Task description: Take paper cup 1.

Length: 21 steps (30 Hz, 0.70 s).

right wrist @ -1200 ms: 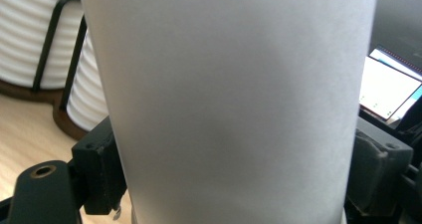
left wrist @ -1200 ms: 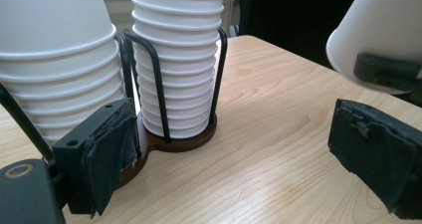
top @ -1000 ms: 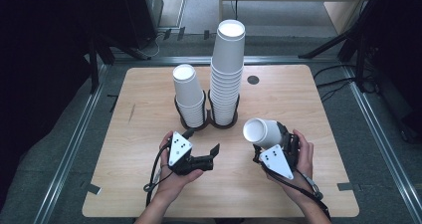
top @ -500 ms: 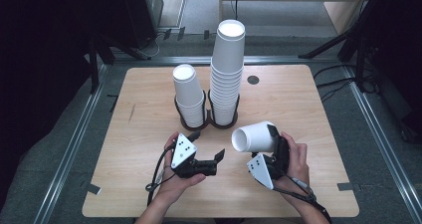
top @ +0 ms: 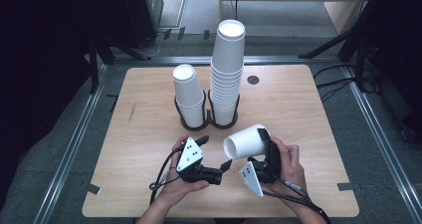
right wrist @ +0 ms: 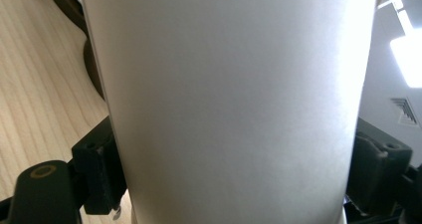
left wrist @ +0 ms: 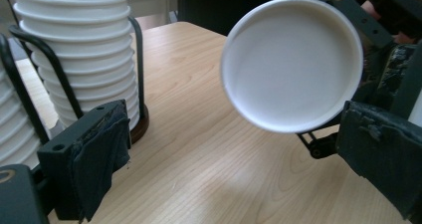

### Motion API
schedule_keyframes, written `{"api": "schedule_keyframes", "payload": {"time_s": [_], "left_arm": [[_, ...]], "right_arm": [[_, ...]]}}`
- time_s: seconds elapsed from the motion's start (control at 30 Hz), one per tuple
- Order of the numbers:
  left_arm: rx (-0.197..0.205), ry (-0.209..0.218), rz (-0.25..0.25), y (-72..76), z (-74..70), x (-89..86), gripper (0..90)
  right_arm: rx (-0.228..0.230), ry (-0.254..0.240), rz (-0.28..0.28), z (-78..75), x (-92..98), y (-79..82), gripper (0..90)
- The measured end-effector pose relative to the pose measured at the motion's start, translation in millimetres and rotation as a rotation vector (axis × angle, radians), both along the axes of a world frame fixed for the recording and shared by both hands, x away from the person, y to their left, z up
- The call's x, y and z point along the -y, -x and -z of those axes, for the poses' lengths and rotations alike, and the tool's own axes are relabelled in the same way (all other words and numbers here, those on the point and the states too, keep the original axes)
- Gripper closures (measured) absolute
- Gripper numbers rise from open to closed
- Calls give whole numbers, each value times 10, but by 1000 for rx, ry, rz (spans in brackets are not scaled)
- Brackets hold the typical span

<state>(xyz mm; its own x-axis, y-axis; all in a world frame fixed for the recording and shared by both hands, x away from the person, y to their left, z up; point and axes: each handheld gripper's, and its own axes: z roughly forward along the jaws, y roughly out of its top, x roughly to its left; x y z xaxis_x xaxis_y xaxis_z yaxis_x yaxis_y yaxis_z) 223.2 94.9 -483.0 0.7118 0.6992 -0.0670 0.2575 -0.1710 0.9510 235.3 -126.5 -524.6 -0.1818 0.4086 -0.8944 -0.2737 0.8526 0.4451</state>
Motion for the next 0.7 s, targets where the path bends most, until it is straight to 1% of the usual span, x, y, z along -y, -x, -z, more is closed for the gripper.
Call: {"api": "schedule_keyframes", "payload": {"time_s": [0.07, 0.2, 0.27, 0.43, 0.67, 0.7], "left_arm": [[0, -2, 10, 9, 4, 21, 10], [1, -13, 25, 23, 19, 64, 10], [0, -18, 32, 28, 22, 77, 10], [-2, -24, 49, 38, 34, 109, 10], [-6, -23, 59, 42, 37, 115, 11], [-5, -23, 60, 42, 37, 114, 11]], "right_arm": [[4, 17, -6, 13, -13, 7, 146], [7, 32, -20, 29, -34, 22, 146], [8, 32, -30, 35, -53, 32, 146], [17, 58, -61, 43, -105, 75, 146], [22, 72, -95, 49, -155, 116, 145], [18, 67, -101, 53, -163, 120, 145]]}}
